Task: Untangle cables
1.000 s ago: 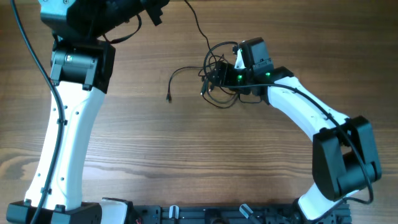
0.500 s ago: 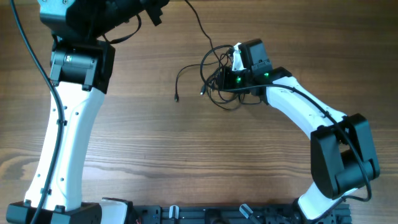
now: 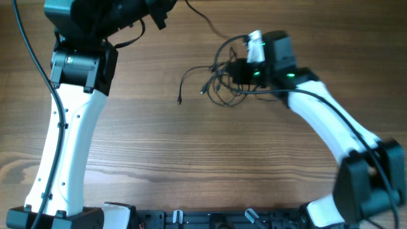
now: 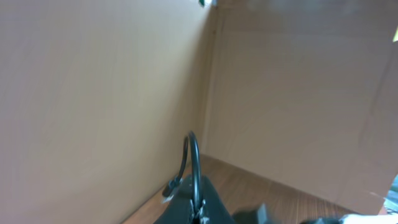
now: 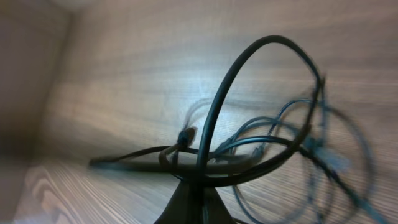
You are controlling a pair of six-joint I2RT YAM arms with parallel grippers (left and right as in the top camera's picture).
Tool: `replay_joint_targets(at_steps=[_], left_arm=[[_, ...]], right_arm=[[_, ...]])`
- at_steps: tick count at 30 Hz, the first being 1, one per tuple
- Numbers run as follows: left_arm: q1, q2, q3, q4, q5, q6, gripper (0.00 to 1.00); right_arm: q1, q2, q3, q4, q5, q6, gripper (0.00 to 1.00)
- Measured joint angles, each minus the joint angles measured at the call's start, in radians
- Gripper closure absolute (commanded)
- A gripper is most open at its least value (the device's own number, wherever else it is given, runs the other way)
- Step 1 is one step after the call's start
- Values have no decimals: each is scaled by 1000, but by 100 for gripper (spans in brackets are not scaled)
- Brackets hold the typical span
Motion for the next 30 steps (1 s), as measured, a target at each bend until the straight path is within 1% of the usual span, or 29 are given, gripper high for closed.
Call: replay_joint_targets(at_steps=[4,8,18,20,22,25,27,30], left_arm=[[0,0,1,-62,-26,43,96],[0,-1,2,-119,-61,92,96],[18,-1,2,-242,-164,180,96],[30,-1,2,-262,-176,188,96],[38,-1,2,-279,-184,196,96],[41,0,2,-289,-190,218,96],[41,0,2,-292,-192,227,96],[41,0,2,-305,-193,238,96]], right_arm=[[-57,-125,0,-86,-3,-16,96],[-84,-214,0,-150,-4,-42,96],[-100,-396,0,-163,-37,-56,96],[-100,-433,0,-185,-11,-40,96],[-100,-455,1,-234,42,-21,95],[-101,-452,2,-321,51,-30,95],[-97,-438,2,-372,22,-56,96],[-74,-423,1,-412,-16,-135,96]])
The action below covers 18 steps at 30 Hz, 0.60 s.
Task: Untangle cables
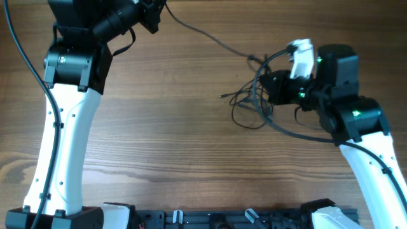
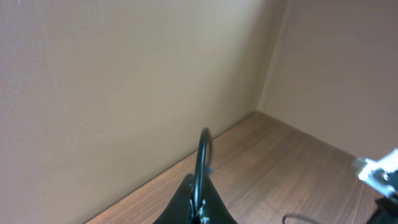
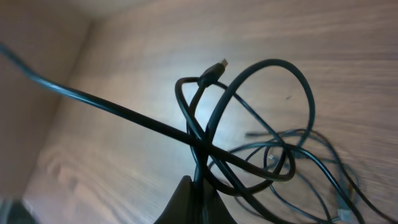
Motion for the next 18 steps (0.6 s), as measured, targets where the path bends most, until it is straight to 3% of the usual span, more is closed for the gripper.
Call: replay_joint_targets(at_steps=[5,10,18], left_arm=[[0,0,0,-26,0,23,96],[4,0,0,-71,0,68,96],[82,3,0,-92,0,85,96]], right_arm=[[12,2,0,-93,-80,-165,96],[12,19,0,-193,-282,-381,96],[13,72,-3,-515,-423,-717,95]])
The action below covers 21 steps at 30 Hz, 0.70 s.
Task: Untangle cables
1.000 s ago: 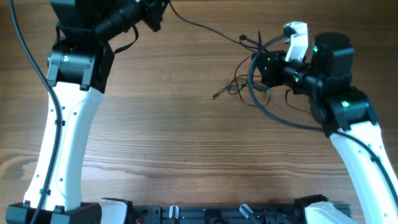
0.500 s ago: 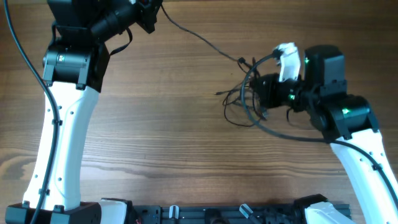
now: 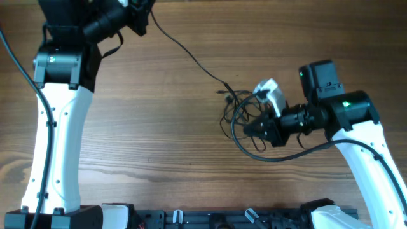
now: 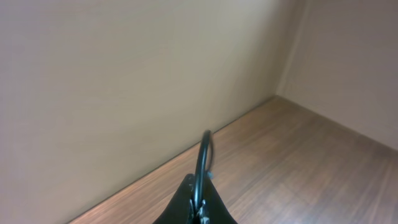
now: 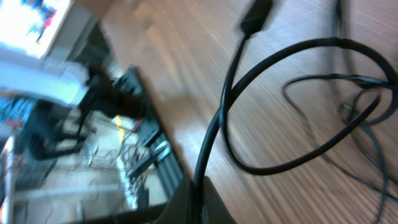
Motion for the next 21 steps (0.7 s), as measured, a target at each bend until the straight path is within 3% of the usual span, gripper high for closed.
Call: replay_joint_targets(at_steps=[3,7,10,14,21], left_arm=[[26,3,0,-11,0,0,96],[43,10,1,-32,-7,3,96],[46,15,1,-50,-11,4,96],[46,37,2,-65,-20,7,96],[51,73,2,-68,-22,11,96]], right_arm=[[1,6,0,34,-39,-67,95],[0,6,-2,298,-58,-9,96],[-10,6,-1,596,6,171,96],[-30,6,-1,809,190,391,96],[-114,6,-1,850,551,687,95]])
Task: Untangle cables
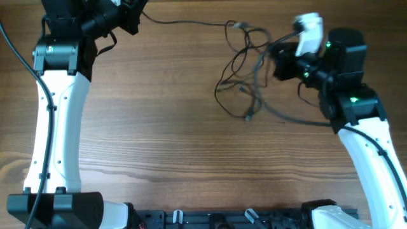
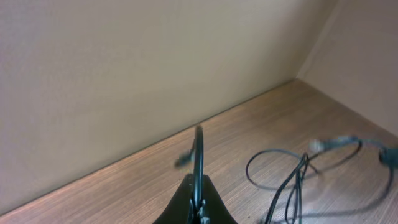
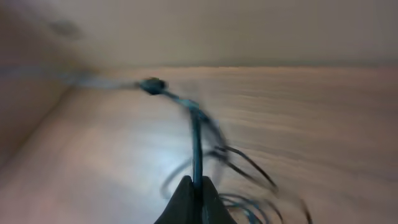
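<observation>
A loose tangle of thin black cables (image 1: 240,75) lies at the back middle of the wooden table. A thin cable (image 1: 184,23) runs from it along the far edge to my left gripper (image 1: 135,14), which is shut on it. In the left wrist view the left gripper (image 2: 198,194) pinches that cable (image 2: 198,149), with the tangle (image 2: 292,180) off to the right. My right gripper (image 1: 278,63) is shut on a thicker black cable (image 1: 292,117) at the tangle's right side. The right wrist view is blurred, with the right gripper (image 3: 195,191) clamped on that cable (image 3: 195,143).
The wooden table (image 1: 159,140) spreads out in front of the tangle. A beige wall (image 2: 124,62) stands along the far edge and meets another at a corner. A black rail (image 1: 222,217) runs along the front edge.
My right gripper has gone from the front middle right to the back right, still holding the thick cable. The tangle has shifted toward the far edge. The thin cable now runs along that edge.
At first my right gripper held the tangle at the back middle, with the left gripper shut on a cable end at the back left. Then the right gripper stood farther right, then nearer the front, with the thin cable stretched out. Now the tangle is looser at the back.
</observation>
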You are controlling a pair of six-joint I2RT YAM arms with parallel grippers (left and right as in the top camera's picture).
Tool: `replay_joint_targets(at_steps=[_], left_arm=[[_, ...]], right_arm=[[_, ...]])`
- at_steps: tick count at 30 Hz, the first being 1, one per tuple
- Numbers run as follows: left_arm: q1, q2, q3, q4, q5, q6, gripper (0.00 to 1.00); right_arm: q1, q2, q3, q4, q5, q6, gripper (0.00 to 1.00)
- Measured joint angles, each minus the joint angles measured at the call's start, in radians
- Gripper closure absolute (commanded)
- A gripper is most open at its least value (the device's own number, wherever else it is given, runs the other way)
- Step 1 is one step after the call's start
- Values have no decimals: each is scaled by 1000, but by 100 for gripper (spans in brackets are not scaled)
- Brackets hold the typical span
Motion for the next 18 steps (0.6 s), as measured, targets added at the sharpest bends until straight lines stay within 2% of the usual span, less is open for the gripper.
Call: replay_joint_targets(at_steps=[6,18], left_arm=[[21,0,0,-32,0,11,96],[37,0,0,-64,0,40,96]], right_arm=[[-75,19,0,-52,181,119,95],[-95,210,0,-88,446,217,95]])
